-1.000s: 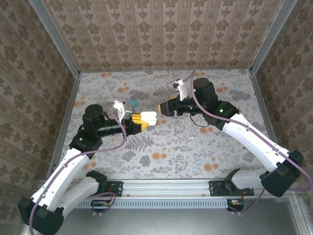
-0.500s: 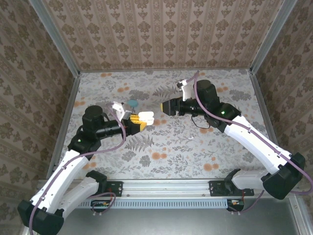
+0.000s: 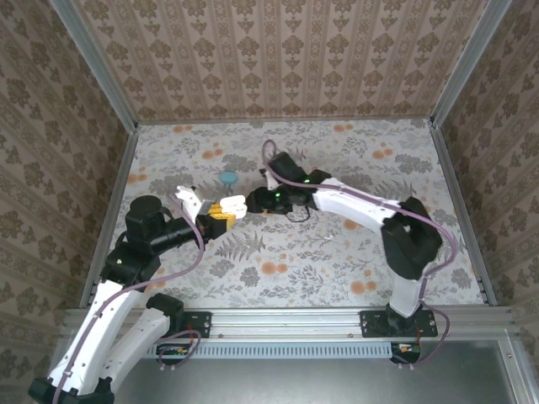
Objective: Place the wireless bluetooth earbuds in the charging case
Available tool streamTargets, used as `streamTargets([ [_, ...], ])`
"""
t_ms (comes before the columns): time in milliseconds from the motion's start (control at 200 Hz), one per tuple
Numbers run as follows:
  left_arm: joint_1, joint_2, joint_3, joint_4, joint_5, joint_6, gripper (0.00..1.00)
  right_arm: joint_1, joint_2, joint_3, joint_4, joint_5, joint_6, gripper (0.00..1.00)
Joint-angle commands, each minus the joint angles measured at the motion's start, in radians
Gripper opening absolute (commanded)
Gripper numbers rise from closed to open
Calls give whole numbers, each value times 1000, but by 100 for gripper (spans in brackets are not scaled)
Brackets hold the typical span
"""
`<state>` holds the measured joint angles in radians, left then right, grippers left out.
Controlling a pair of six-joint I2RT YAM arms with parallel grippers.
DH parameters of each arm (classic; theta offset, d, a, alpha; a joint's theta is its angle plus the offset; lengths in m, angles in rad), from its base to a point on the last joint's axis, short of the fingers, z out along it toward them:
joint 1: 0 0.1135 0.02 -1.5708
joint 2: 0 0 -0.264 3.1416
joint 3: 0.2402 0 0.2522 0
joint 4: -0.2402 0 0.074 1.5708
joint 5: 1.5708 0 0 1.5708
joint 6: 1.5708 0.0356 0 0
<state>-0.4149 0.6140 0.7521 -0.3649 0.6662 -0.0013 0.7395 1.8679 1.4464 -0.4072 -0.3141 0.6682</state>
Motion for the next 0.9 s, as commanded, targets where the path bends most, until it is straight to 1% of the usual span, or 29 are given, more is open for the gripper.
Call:
streamTargets([
  [0, 8, -21, -8, -37, -12, 34, 0, 33, 106, 106, -58, 27, 42, 54],
  [70, 11, -28, -5, -48, -10, 41, 0, 43, 177, 155, -58, 23, 53, 52],
  [160, 13, -36, -4, -59, -8, 52, 0, 49, 245, 213, -79, 54, 58, 51],
  [195, 14, -40, -5, -63, -8, 56, 0, 50, 267, 237, -96, 69, 59, 50],
  [225, 15, -41, -5, -65, -8, 58, 0, 51, 287, 257, -115, 83, 61, 47],
  [300, 18, -42, -4, -70, -7, 63, 0, 53, 331, 307, -174, 114, 64, 46],
  [450, 23, -42, -11, -64, -1, 70, 0, 57, 381, 348, -210, 161, 77, 43],
  [600, 28, -40, -20, -57, 5, 79, 0, 56, 415, 373, -205, 169, 87, 36],
  [895, 48, -39, -22, -71, 21, 94, 0, 61, 480, 457, -232, 159, 77, 35],
])
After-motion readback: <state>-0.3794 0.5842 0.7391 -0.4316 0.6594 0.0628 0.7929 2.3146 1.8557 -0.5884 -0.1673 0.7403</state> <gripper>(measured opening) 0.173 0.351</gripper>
